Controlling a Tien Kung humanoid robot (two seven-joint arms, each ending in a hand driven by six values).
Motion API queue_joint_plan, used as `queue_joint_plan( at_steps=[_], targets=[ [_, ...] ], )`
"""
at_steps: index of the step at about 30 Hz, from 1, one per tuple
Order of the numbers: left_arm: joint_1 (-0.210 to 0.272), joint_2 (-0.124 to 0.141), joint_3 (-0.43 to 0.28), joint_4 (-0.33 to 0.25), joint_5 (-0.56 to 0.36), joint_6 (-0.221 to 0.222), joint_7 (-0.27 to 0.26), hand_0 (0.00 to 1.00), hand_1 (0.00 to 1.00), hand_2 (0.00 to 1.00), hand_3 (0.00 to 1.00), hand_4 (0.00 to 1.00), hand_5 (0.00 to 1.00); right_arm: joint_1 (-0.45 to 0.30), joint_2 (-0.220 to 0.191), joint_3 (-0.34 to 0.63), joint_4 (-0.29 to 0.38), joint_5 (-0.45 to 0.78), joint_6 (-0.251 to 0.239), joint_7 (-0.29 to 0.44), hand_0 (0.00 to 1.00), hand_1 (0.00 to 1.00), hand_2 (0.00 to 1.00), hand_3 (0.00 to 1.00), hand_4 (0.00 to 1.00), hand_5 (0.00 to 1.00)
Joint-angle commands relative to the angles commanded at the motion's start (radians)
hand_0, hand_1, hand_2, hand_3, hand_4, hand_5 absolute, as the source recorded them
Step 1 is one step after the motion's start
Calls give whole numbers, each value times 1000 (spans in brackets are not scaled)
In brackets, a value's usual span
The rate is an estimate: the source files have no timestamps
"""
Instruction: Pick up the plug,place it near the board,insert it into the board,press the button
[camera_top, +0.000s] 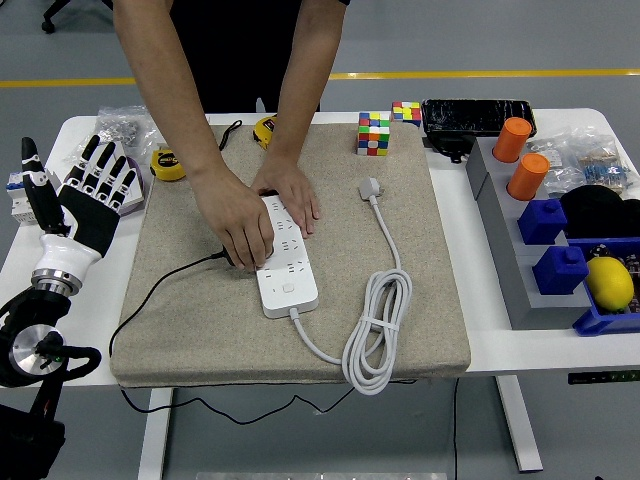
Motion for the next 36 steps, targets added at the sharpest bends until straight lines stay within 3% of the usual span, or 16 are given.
queue_joint_plan(
  at_steps=[12,16,25,34,36],
  targets=[
    [1,1,-13,5,39,4,8,998,998,943,925,998,998,2,1,5,0,1,-1,1,953,894,846,869,998,948],
    [5,1,-17,-2,112,14,13,998,994,928,919,998,998,2,2,3,0,4,-1,2,953,893,846,869,998,949],
    [9,30,8,-52,461,49,57,989,982,905,896,998,998,1,2,9,0,1,-1,1,953,893,846,869,998,949],
    [0,41,20,-103,823,54,88,986,981,908,899,998,998,4,0,6,0,5,-1,2,953,893,846,869,998,950],
    [-4,58,47,-126,907,51,101,986,981,908,899,998,998,3,-1,10,0,1,-1,1,953,893,846,869,998,950]
  ],
)
